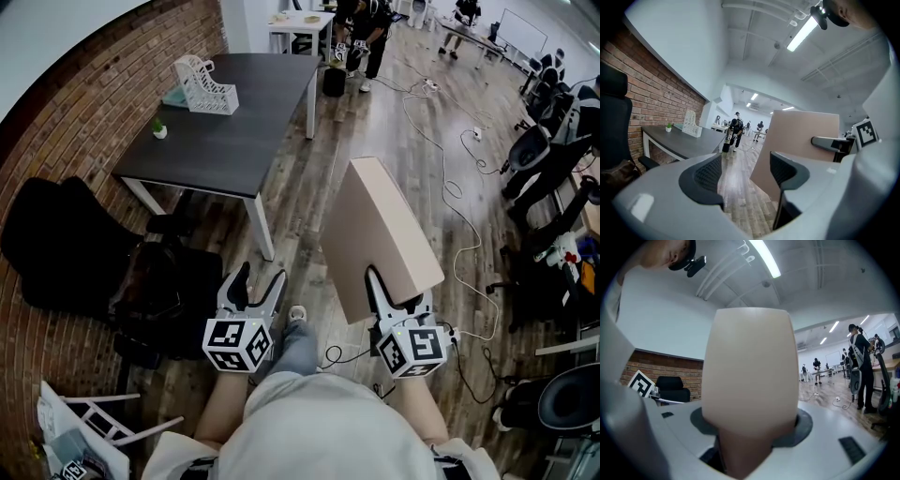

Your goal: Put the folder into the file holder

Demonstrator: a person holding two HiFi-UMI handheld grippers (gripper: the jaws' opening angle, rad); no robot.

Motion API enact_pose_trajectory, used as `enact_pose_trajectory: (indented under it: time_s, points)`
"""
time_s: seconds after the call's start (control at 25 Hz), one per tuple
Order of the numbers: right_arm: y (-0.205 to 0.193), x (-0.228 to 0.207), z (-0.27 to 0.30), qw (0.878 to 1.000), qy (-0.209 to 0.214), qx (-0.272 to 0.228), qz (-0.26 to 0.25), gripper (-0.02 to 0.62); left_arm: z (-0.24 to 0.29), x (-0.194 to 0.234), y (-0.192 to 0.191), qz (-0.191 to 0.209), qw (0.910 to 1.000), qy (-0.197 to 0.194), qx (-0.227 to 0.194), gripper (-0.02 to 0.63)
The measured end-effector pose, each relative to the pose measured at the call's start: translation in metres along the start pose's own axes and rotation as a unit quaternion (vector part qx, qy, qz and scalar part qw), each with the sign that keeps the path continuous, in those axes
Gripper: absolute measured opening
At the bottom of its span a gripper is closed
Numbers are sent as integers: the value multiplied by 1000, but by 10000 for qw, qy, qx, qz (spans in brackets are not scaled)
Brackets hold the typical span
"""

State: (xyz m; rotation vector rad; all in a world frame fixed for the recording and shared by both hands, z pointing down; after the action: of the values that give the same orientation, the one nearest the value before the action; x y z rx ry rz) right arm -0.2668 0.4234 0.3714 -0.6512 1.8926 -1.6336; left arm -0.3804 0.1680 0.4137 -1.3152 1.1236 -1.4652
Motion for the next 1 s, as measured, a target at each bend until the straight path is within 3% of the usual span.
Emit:
enact_pose_trajectory:
  time_s: [0.44, 1.0]
  points:
    - [-11, -40, 66, 9998, -185, 81, 16, 272, 75, 31, 0, 0, 10000, 89, 45, 328]
    - [-4, -75, 248, 9998, -143, -106, -107, 272, 233, 117, 41, 29, 10000, 11, -26, 328]
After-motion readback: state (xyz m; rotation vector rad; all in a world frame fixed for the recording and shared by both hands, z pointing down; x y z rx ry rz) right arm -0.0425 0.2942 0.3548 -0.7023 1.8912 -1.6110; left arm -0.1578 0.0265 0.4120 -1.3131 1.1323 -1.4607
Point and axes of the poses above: the fingertips, and each gripper's own axes: z forward along the fingers, x to its left, y out of its top, the point moved 8 cm from there along -z, backward along the fingers, and after that the axes turned 7 degrees about -x, right-handed, at the moved point
